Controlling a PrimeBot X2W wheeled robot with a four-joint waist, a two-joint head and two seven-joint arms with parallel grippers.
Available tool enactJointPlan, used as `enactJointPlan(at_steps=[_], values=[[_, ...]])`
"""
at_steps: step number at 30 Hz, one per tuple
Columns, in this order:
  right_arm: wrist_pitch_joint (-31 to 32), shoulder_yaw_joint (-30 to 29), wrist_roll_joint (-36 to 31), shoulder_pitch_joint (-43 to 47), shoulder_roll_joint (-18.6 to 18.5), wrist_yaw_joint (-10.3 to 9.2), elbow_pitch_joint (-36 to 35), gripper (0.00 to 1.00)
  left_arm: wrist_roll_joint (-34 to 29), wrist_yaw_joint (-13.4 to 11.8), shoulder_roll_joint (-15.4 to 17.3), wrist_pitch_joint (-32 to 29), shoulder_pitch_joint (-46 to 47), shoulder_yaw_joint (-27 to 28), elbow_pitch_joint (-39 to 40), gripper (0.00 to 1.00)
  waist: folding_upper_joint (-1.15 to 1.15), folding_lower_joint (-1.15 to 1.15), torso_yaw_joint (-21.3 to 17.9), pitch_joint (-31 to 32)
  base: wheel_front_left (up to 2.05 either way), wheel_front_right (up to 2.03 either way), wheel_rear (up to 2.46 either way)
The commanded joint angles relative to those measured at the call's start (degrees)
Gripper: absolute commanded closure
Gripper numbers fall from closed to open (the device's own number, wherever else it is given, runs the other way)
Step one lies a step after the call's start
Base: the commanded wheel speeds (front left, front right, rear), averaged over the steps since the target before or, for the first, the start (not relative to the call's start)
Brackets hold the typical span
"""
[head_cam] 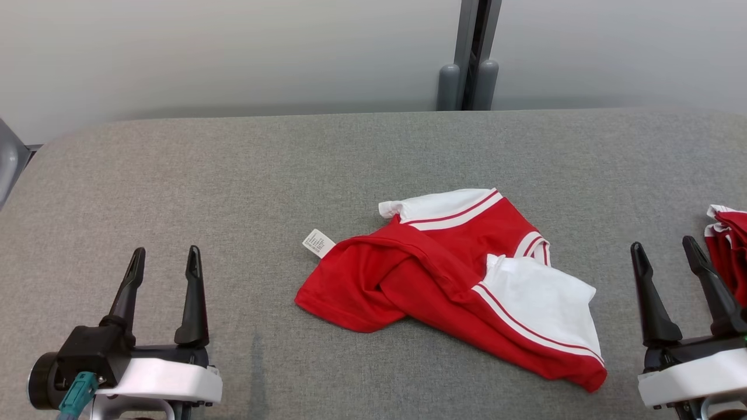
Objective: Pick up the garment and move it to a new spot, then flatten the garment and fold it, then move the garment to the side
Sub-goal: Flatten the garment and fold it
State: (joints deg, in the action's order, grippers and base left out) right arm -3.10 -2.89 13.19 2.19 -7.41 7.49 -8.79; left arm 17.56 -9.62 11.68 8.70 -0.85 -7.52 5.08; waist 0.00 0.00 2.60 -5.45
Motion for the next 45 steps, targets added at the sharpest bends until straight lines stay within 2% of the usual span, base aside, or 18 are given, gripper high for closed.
enactJointPlan(at_steps=[1,12,17,22,27,36,41,42,43,44,45], values=[[0.3,-0.05,0.14,0.72,-0.02,0.01,-0.5,0.0,-0.37,-0.18,0.24,-0.08,-0.11,-0.09,0.03,0.0,0.0,0.0,0.01,0.1,0.0,0.0,0.0],[0.76,-0.25,1.32,0.75,0.38,0.01,-1.02,0.0,-0.04,-0.2,0.2,-0.19,0.67,-0.97,0.07,0.0,0.0,0.0,0.39,-0.06,0.0,0.0,0.0],[0.64,0.2,1.8,-0.18,0.27,0.01,-1.1,0.0,0.23,0.76,0.54,-1.15,3.61,-1.63,-0.04,0.0,0.0,0.0,0.38,-0.93,0.0,0.0,0.0],[0.47,1.28,2.26,-1.74,-0.34,0.01,-1.01,0.0,2.6,4.26,0.65,-6.48,8.97,-4.1,-3.53,0.0,0.0,0.0,-0.52,-3.13,0.0,0.0,0.0],[-0.18,3.0,2.92,-3.4,-0.82,0.01,-0.23,0.0,6.36,8.14,0.02,-13.61,13.77,-6.44,-12.19,0.0,0.0,0.0,-2.89,-5.63,0.0,0.0,0.0],[-1.9,4.64,3.86,-5.66,-0.96,0.01,1.69,0.0,11.52,12.69,-1.38,-20.99,20.26,-8.15,-29.84,0.0,0.0,0.0,-6.37,-9.52,0.0,0.0,0.0],[-2.57,4.36,3.96,-6.13,-0.91,0.01,2.75,0.0,14.85,15.12,-3.06,-25.25,20.09,-9.83,-34.47,0.0,0.0,0.0,-6.78,-10.06,0.0,0.0,0.0],[-2.72,4.3,3.97,-6.18,-0.95,0.01,2.96,0.0,14.91,15.51,-2.82,-26.04,20.01,-10.48,-34.68,0.05,0.0,0.0,-6.79,-10.06,0.0,0.0,0.0],[-2.76,4.27,3.98,-6.2,-0.96,0.01,3.1,0.0,15.36,15.7,-2.87,-26.95,19.71,-11.08,-34.67,0.51,0.0,0.0,-6.76,-10.05,0.0,0.0,0.0],[-2.85,4.2,4.03,-6.22,-0.9,0.01,3.23,0.0,16.15,15.99,-3.12,-27.7,19.29,-11.48,-34.39,0.8,0.0,0.0,-6.7,-10.01,0.0,0.0,0.0],[-2.95,4.21,4.09,-6.25,-0.8,0.01,3.35,0.0,16.65,16.2,-3.24,-28.44,18.73,-11.87,-33.97,1.0,0.0,0.0,-6.67,-9.88,0.0,0.0,0.0]])
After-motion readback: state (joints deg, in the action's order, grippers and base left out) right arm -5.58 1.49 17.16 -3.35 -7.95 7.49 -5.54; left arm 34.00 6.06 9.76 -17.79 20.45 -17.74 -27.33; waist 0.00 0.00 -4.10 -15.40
